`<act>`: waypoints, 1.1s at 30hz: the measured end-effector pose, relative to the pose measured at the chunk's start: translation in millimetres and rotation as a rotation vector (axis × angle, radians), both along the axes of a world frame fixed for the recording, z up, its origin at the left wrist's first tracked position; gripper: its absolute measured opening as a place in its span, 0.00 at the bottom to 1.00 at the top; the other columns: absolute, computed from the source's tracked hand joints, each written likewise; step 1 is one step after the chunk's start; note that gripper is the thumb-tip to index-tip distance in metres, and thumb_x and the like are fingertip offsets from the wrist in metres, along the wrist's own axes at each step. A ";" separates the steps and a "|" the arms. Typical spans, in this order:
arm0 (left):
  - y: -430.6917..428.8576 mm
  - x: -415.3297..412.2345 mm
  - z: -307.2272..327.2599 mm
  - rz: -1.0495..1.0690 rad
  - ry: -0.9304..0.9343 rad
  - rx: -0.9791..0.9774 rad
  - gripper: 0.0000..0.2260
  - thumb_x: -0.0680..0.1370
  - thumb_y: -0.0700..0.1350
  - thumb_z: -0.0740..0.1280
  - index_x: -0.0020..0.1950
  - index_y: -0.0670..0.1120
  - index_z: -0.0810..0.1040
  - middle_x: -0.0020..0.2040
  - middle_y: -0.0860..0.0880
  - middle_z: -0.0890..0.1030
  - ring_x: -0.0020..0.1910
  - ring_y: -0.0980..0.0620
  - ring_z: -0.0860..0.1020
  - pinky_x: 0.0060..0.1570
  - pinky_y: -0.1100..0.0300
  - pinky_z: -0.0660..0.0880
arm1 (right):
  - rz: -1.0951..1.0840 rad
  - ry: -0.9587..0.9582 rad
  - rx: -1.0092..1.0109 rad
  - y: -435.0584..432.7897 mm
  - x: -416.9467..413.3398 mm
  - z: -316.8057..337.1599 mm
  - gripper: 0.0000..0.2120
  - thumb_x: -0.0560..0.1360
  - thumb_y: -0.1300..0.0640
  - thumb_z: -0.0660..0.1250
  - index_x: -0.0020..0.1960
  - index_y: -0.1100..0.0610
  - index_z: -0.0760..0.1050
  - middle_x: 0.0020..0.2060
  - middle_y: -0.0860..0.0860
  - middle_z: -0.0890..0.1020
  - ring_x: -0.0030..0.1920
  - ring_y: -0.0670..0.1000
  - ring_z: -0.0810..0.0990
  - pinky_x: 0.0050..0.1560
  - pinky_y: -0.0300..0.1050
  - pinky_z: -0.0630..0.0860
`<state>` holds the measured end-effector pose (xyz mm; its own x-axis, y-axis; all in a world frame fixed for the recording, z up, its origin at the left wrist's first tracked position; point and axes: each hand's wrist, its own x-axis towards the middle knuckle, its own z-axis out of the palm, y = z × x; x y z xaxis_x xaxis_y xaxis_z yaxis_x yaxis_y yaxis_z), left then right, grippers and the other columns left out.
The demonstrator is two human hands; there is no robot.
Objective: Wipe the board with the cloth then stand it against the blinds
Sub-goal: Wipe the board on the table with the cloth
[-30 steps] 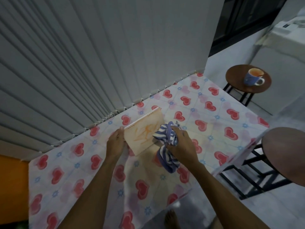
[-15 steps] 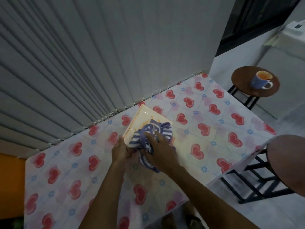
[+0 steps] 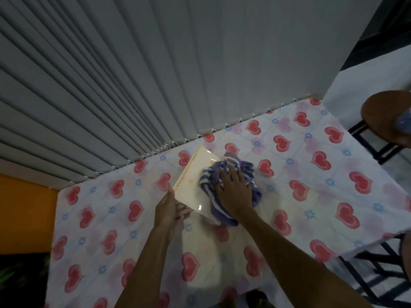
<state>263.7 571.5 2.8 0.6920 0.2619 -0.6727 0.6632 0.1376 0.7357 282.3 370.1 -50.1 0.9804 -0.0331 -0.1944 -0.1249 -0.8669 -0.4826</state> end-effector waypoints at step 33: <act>15.5 -3.8 -23.0 0.027 -0.042 -0.054 0.12 0.84 0.59 0.60 0.55 0.54 0.77 0.47 0.38 0.88 0.40 0.43 0.86 0.38 0.56 0.75 | 0.105 -0.044 -0.076 30.0 62.0 12.0 0.23 0.79 0.44 0.62 0.71 0.53 0.72 0.69 0.53 0.78 0.67 0.59 0.76 0.63 0.57 0.76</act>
